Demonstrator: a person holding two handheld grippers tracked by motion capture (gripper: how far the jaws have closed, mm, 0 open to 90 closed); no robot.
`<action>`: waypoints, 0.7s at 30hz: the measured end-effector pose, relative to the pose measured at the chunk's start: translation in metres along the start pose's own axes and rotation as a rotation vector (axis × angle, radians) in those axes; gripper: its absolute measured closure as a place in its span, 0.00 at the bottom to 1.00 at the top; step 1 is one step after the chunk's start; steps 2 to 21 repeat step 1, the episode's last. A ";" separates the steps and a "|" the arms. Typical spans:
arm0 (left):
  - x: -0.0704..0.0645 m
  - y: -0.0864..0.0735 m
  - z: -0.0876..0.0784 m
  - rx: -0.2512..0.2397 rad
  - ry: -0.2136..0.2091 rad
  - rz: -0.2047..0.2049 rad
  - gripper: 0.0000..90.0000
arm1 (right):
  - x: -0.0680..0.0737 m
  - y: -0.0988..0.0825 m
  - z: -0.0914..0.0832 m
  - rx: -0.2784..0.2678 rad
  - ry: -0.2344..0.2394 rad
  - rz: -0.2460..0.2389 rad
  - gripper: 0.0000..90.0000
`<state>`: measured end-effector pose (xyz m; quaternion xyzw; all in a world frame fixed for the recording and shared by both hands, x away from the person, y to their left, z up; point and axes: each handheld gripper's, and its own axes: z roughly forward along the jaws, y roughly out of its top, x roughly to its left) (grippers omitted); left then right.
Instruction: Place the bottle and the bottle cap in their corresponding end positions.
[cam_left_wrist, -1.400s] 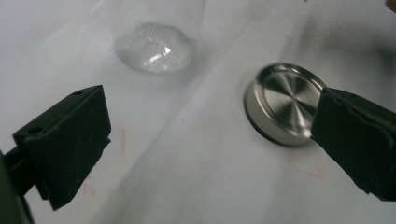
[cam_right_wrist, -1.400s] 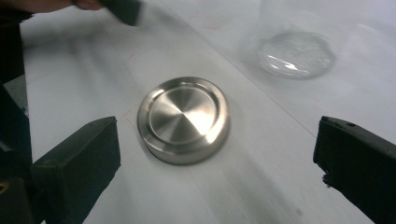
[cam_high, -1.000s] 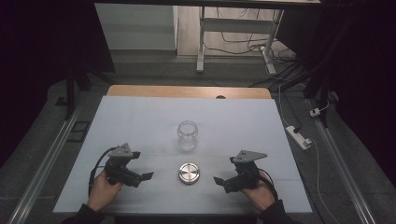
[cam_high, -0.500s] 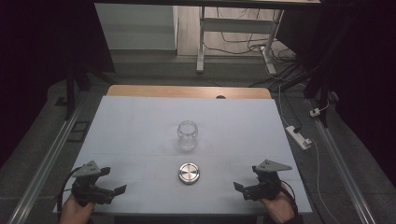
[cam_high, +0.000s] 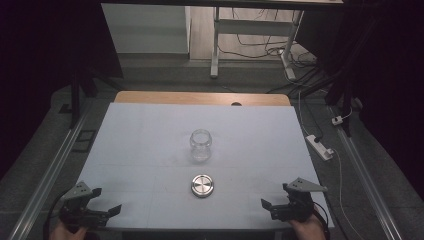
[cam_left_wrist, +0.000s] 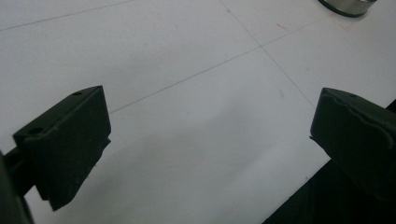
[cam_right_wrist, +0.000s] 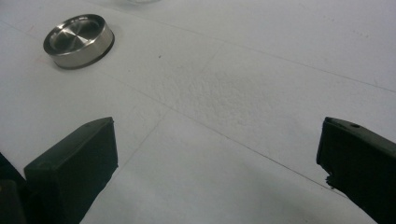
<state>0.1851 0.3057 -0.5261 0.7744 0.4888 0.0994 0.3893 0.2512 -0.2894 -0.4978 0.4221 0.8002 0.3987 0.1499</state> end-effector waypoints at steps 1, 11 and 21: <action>0.000 0.000 0.000 -0.001 -0.001 0.000 0.00 | 0.000 0.000 0.000 0.005 -0.003 -0.004 0.00; 0.000 0.000 0.000 -0.001 -0.001 0.000 0.00 | 0.000 0.000 0.000 0.005 -0.003 -0.004 0.00; 0.000 0.000 0.000 -0.001 -0.001 0.000 0.00 | 0.000 0.000 0.000 0.005 -0.003 -0.004 0.00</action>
